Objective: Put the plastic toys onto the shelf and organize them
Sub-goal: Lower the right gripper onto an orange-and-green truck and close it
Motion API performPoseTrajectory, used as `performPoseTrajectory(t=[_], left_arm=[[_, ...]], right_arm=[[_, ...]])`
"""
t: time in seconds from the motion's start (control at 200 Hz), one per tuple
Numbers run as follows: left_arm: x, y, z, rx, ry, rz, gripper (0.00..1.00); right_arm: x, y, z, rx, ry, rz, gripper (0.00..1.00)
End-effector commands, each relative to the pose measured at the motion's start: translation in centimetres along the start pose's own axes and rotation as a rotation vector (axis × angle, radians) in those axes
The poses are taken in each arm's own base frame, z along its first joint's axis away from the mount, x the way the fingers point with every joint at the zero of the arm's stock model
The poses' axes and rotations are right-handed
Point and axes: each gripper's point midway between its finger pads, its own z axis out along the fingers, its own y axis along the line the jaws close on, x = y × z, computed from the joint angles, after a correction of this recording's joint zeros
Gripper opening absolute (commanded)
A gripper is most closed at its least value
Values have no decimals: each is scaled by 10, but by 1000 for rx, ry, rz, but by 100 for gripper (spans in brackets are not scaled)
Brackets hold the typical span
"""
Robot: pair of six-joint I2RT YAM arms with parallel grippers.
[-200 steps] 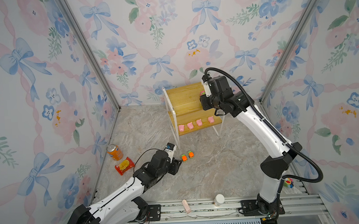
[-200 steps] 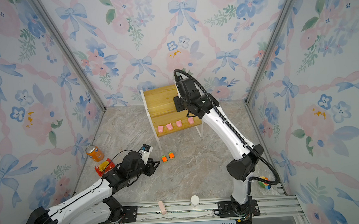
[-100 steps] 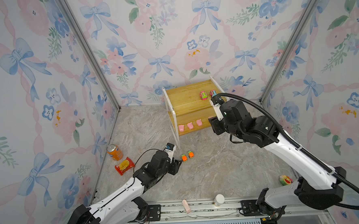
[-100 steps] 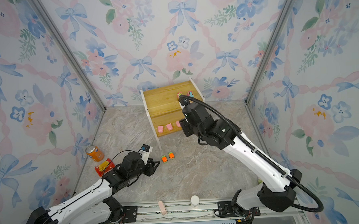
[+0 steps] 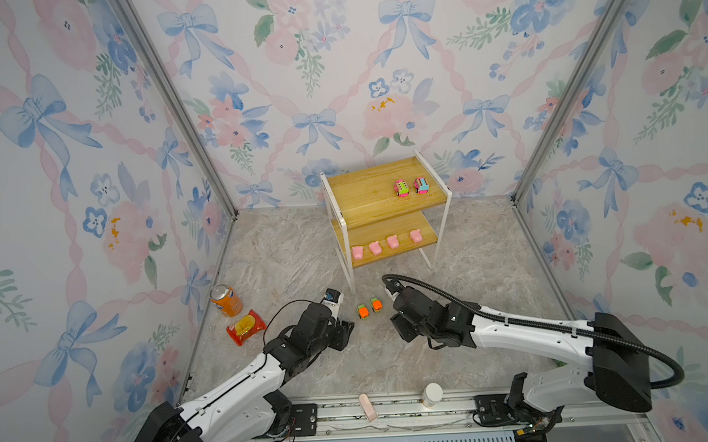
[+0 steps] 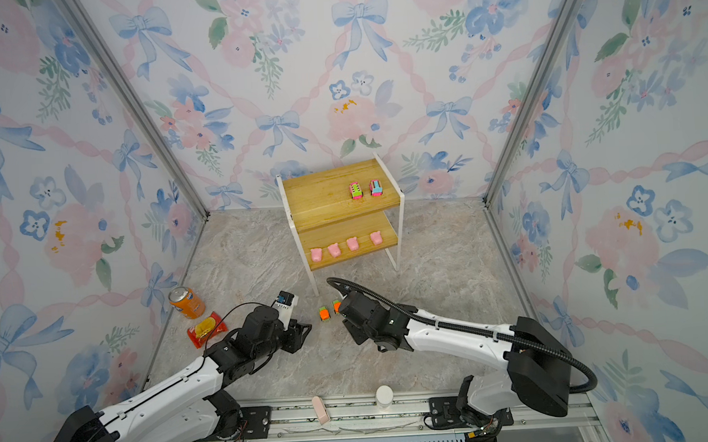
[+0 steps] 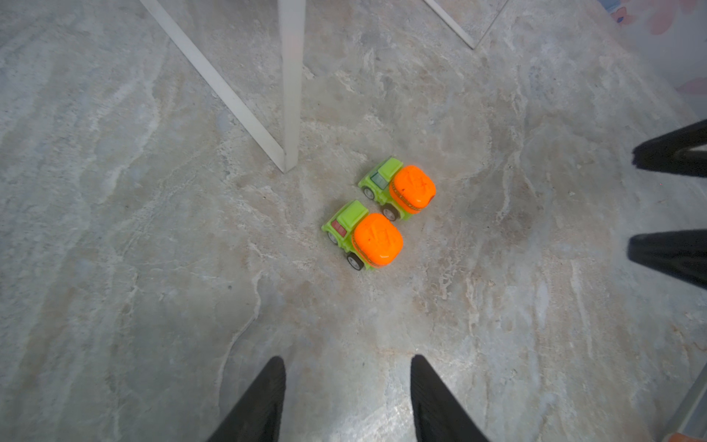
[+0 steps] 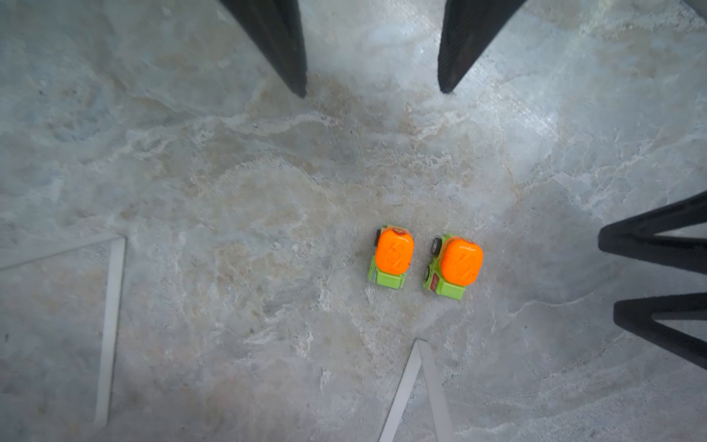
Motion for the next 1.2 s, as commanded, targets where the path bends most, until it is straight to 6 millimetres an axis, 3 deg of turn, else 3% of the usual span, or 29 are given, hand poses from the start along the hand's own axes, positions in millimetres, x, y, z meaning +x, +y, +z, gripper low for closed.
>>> performPoseTrajectory(t=[0.0, 0.165, 0.28, 0.305, 0.51, 1.195], left_arm=[[-3, 6, -1, -22, -27, -33, 54], [-2, 7, -1, -23, -32, -35, 54], [-1, 7, 0, -27, -29, -32, 54], [-2, 7, 0, -27, -29, -32, 54], [-1, 8, 4, -31, -20, -27, 54], [-1, 10, 4, -28, -27, -31, 54]], right_arm=[[-32, 21, 11, -55, -84, 26, 57], [-35, 27, 38, -72, -29, 28, 57], [-42, 21, 44, -74, -34, 54, 57], [-35, 20, 54, -65, -10, 49, 57], [-31, 16, 75, -80, -10, 73, 55], [-35, 5, 111, -42, 4, 99, 47]])
